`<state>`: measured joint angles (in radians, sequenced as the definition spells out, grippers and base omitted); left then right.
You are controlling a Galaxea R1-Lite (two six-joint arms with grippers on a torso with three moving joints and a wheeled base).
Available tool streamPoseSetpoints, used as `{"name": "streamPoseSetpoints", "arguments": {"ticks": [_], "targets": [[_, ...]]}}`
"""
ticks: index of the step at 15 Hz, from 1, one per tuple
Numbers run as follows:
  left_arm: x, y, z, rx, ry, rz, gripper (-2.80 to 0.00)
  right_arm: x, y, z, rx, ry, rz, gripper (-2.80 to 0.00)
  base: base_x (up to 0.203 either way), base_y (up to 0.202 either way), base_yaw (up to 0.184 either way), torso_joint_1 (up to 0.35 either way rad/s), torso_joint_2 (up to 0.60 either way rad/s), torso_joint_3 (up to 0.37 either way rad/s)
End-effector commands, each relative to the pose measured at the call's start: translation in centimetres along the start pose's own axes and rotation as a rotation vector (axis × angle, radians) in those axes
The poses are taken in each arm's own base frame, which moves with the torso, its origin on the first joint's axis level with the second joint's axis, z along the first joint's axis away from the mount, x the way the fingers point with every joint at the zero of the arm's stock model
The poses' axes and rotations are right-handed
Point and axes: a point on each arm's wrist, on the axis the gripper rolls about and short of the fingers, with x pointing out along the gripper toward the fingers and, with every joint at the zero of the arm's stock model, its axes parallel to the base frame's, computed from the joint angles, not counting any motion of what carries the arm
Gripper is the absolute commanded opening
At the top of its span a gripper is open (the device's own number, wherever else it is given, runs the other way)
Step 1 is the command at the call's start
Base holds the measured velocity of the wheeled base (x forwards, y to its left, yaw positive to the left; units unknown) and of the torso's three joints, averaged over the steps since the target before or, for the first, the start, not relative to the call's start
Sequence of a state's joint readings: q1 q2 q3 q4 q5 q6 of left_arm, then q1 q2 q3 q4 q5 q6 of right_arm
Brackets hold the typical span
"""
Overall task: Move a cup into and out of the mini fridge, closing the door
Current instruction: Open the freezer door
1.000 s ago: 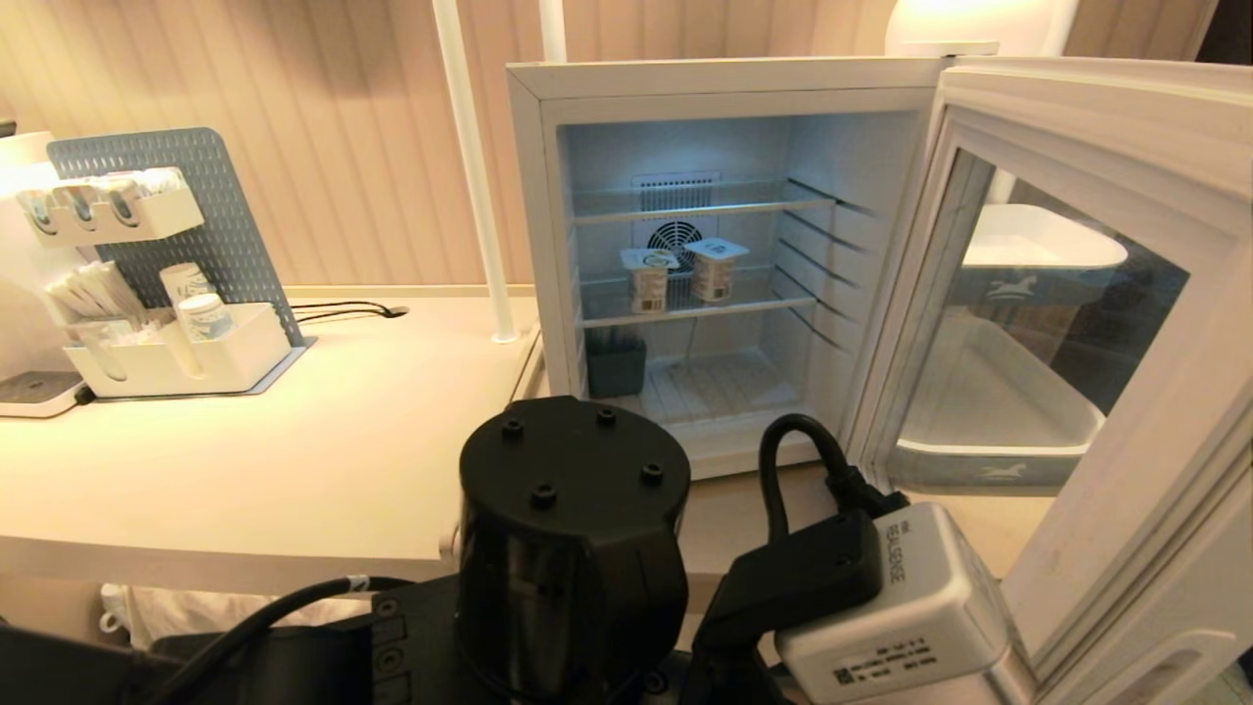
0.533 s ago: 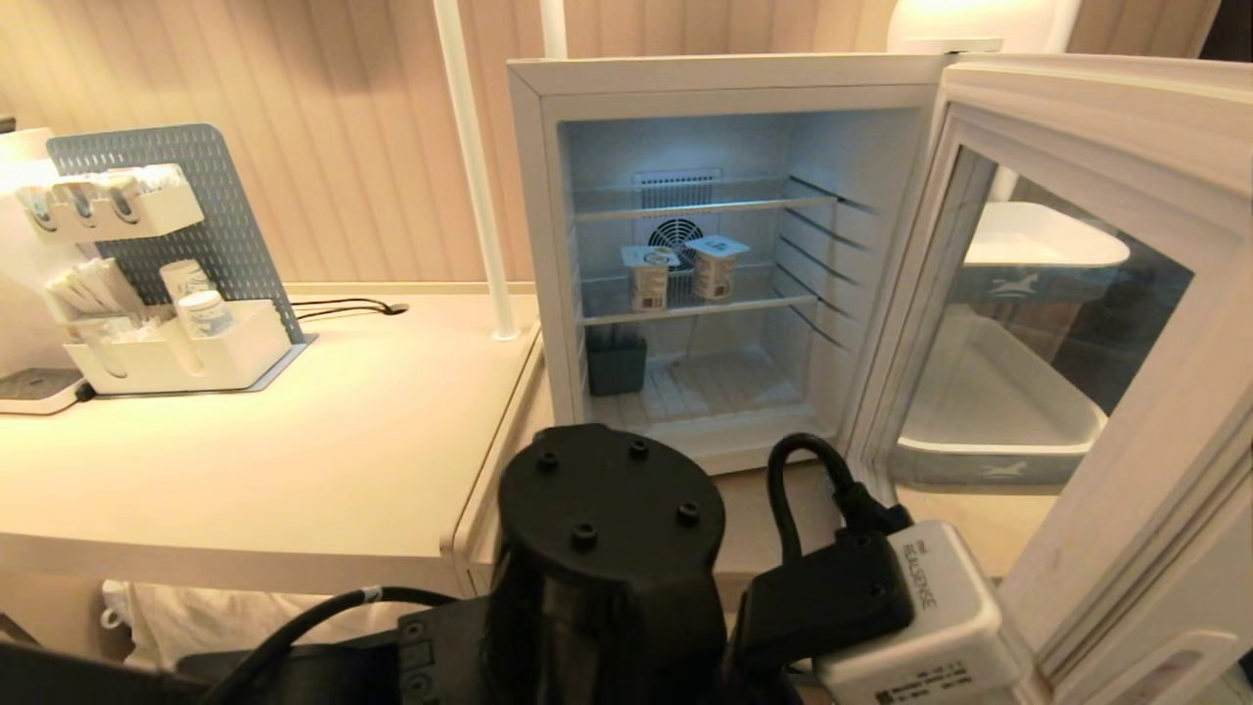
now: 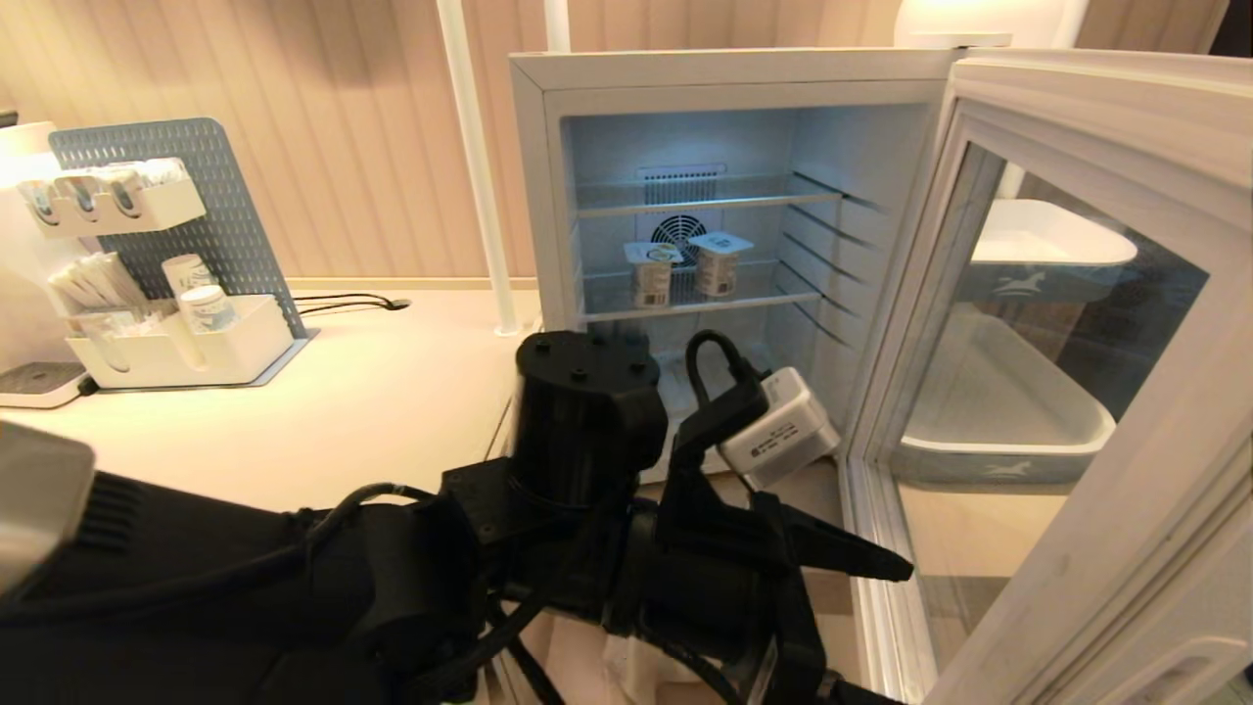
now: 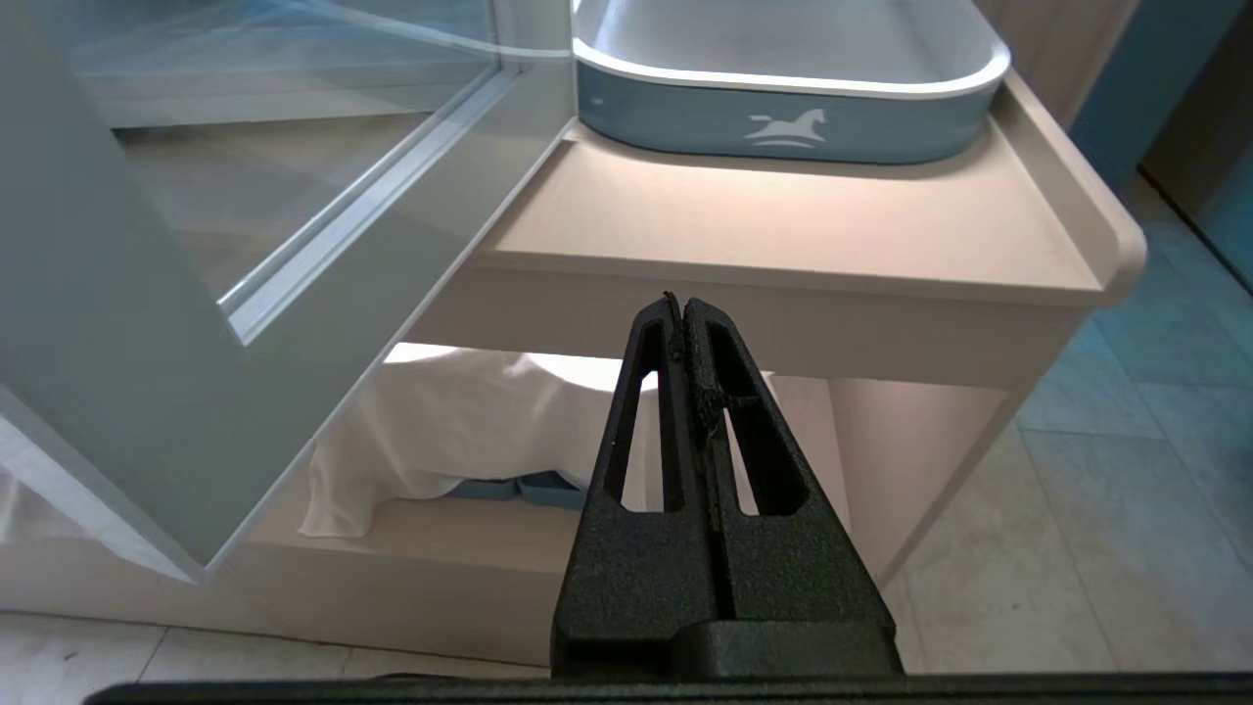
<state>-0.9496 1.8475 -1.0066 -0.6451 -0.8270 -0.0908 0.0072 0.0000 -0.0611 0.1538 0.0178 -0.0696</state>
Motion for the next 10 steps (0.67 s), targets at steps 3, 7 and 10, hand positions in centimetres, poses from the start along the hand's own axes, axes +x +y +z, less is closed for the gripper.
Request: {"name": "streamPoseSetpoints", "arguments": {"ticks": [3, 7, 10], "targets": [[4.5, -0.1, -1.4, -0.016, 0.042, -0.086, 0.0, 0.0, 0.0, 0.0, -0.001, 0.001, 0.001, -2.8, 0.0, 0.0, 0.0, 0.0, 0.0, 0.0], [6.9, -3.2, -3.2, -0.024, 0.099, -0.178, 0.0, 0.0, 0.0, 0.0, -0.001, 0.001, 0.001, -2.8, 0.0, 0.0, 0.0, 0.0, 0.0, 0.0], [6.1, -2.7, -3.2, -0.037, 0.101, -0.14, 0.0, 0.0, 0.0, 0.0, -0.001, 0.001, 0.001, -2.8, 0.0, 0.0, 0.0, 0.0, 0.0, 0.0]]}}
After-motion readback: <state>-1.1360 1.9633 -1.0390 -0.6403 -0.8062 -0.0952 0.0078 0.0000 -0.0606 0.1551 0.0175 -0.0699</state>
